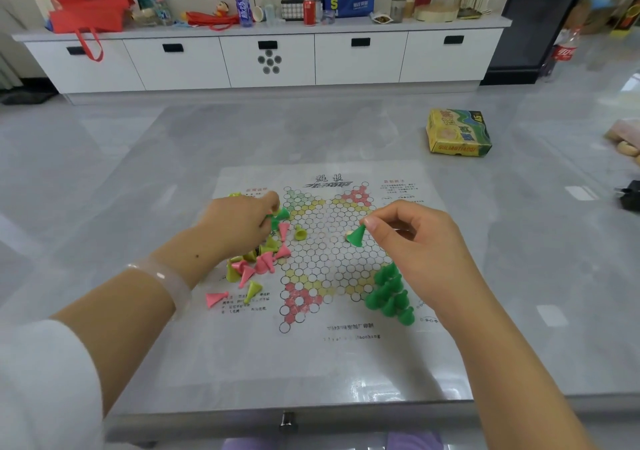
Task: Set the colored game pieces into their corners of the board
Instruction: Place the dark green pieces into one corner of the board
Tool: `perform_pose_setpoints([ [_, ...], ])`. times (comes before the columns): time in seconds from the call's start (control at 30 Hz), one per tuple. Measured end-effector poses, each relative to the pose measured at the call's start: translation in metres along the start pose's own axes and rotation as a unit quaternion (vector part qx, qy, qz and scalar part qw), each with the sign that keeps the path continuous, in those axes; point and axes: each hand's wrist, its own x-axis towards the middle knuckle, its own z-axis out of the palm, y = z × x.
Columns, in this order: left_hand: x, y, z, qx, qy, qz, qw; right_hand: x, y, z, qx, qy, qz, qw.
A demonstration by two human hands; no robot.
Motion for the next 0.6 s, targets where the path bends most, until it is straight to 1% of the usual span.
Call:
perform_pose_setpoints([
  [0.1, 0.008, 0.001, 0.005, 0.044, 0.005, 0.028, 0.999, 0.000, 0.001, 0.000, 0.003, -0.002, 0.000, 1.000],
  [0.27, 0.013, 0.000, 0.003, 0.078, -0.023, 0.031, 0.996, 0.000, 0.001, -0.001, 0.000, 0.002, 0.003, 1.000],
  [0.43, 0.012, -0.001, 0.009, 0.087, -0.011, 0.034, 0.996, 0.000, -0.001, -0.002, -0.001, -0.001, 0.010, 1.000],
  [0.5, 0.008, 0.002, 0.002, 0.049, 0.016, 0.012, 0.999, 0.000, -0.001, -0.003, 0.003, 0.002, 0.013, 1.000],
  [0.53, 0.005, 0.004, -0.003, 0.009, 0.035, -0.008, 0.999, 0.000, 0.000, -0.004, 0.000, 0.007, 0.015, 1.000],
  [0.6, -0.007, 0.010, -0.013, -0.118, 0.078, -0.061, 0.988, 0.001, 0.000, -0.007, -0.006, 0.015, 0.021, 1.000],
])
